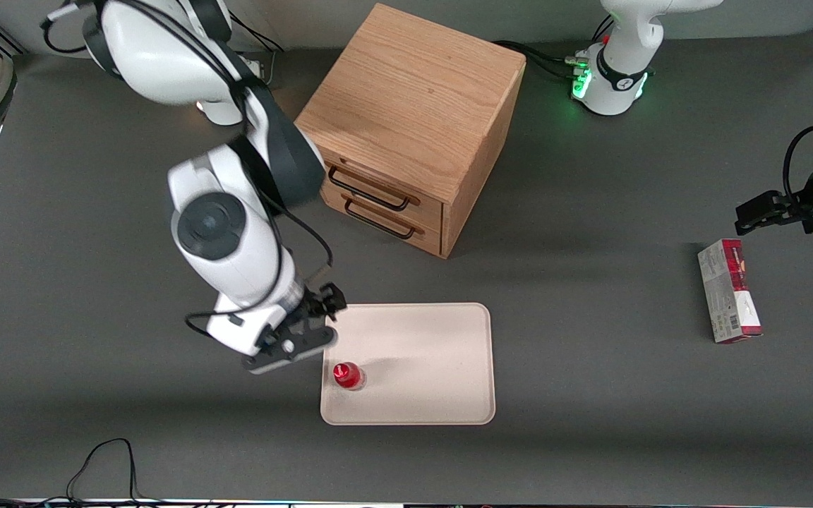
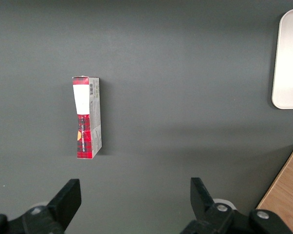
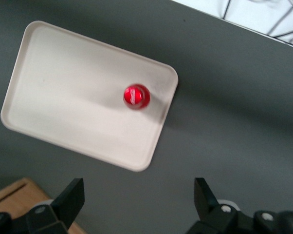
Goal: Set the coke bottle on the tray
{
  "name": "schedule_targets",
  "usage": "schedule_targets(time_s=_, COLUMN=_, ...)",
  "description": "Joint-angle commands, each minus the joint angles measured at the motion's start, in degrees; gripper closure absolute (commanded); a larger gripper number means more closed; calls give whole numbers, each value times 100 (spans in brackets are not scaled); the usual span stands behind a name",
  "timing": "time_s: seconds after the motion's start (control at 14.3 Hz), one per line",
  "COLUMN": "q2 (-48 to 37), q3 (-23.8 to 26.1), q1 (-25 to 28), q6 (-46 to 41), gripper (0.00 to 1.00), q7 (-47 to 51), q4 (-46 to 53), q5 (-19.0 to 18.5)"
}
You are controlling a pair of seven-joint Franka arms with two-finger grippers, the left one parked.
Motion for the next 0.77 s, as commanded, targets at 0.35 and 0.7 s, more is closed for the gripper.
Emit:
schedule_targets(time_s=0.35, q2=-2405, q3=-383, q1=-668, q6=-469, gripper=0, q7=-31, q4=-2372, q5=-2)
schedule_targets(time_s=0.7, q2=-3568, q3=-366, q1=-1767, q6=158, gripper=0, q7=-550, q4=-3915, q5=121)
